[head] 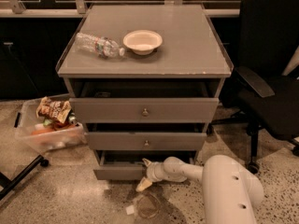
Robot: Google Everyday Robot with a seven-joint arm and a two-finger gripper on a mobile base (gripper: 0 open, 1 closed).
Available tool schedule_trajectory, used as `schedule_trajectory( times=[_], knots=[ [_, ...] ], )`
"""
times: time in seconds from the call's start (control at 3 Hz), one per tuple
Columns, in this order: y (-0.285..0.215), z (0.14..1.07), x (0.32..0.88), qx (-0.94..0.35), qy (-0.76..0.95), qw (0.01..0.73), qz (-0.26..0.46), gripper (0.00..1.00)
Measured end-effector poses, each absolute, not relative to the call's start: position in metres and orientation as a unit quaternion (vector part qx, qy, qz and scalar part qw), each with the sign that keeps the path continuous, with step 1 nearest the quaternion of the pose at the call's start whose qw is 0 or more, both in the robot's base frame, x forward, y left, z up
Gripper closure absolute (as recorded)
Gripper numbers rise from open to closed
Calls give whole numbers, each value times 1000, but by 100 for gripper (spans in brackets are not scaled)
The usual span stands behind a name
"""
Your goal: Open bottom drawer
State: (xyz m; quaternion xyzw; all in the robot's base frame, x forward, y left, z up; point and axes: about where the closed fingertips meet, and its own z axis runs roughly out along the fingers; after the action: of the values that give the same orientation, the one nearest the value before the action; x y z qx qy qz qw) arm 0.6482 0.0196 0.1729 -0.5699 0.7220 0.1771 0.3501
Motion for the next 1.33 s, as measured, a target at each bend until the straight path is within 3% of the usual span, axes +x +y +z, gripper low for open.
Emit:
schedule_trajectory(
  times=[1.33],
  knots=[
    [46, 160, 626, -611, 705, 286, 220, 0]
  ],
)
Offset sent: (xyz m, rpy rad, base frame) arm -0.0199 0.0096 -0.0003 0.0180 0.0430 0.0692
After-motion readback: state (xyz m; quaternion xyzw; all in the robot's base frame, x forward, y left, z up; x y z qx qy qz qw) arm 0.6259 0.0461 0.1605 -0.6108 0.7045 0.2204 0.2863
